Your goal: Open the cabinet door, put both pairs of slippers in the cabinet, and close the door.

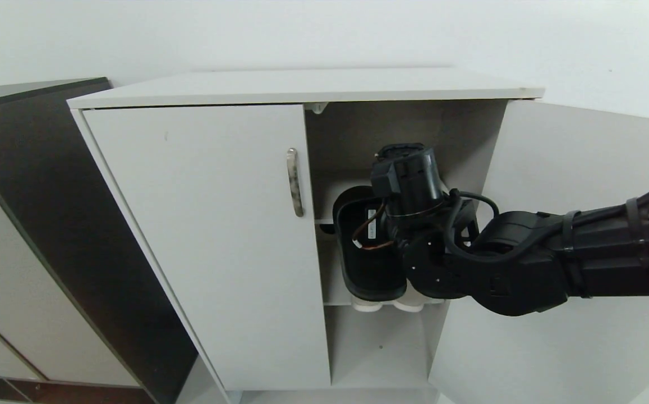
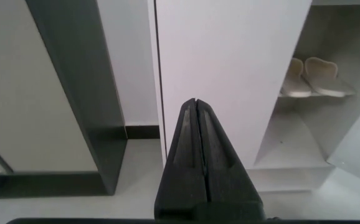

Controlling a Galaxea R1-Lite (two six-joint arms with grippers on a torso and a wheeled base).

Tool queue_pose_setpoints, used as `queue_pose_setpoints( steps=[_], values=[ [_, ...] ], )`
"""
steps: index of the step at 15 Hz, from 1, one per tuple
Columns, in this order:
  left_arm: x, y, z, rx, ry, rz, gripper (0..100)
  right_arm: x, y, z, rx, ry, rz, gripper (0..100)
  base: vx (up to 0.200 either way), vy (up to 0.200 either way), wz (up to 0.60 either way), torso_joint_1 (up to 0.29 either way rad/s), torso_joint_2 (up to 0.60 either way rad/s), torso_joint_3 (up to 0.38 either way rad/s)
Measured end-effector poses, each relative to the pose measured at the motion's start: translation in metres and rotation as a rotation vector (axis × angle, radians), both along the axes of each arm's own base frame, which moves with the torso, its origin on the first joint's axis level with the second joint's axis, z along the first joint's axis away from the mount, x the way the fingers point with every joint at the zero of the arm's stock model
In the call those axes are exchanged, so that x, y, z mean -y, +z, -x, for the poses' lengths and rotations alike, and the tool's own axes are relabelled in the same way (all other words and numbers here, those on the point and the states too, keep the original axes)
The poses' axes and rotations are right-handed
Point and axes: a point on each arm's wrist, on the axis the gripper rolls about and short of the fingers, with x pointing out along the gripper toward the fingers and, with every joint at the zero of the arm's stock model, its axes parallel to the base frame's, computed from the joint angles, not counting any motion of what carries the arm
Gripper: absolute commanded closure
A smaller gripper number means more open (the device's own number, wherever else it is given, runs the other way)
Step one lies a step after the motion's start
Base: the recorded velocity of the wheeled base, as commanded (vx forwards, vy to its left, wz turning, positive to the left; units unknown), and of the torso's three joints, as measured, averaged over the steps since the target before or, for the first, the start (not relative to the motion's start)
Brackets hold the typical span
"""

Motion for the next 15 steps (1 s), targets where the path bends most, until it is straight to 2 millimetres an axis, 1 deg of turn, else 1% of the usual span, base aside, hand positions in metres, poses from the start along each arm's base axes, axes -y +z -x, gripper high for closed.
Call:
queue_pose_setpoints(
  steps=[2, 7, 9, 11, 15],
  values=[
    [0.0, 0.0, 0.0, 0.0, 0.001, 0.0, 100, 0.0, -0.001, 0.0, -0.001, -0.001, -0.001, 100, 0.2, 0.0, 0.0, 0.007, 0.0, 0.0],
    [0.0, 0.0, 0.0, 0.0, 0.0, 0.001, 100, -0.005, -0.007, -0.004, 0.027, 0.0, -0.033, 100, 0.0, 0.0, 0.0, 0.0, 0.0, 0.0],
    [0.0, 0.0, 0.0, 0.0, 0.001, 0.001, 100, -0.007, -0.013, -0.007, 0.018, 0.004, -0.023, 100, 0.0, 0.0, 0.0, 0.0, 0.0, 0.0],
    [0.0, 0.0, 0.0, 0.0, 0.0, 0.001, 100, -0.009, -0.018, -0.014, 0.015, -0.003, -0.018, 100, 0.0, 0.0, 0.0, 0.0, 0.0, 0.0],
    [0.0, 0.0, 0.0, 0.0, 0.001, 0.002, 100, -0.011, -0.014, -0.04, 0.046, -0.032, -0.015, 100, 0.0, 0.0, 0.0, 0.0, 0.0, 0.0]
  ],
)
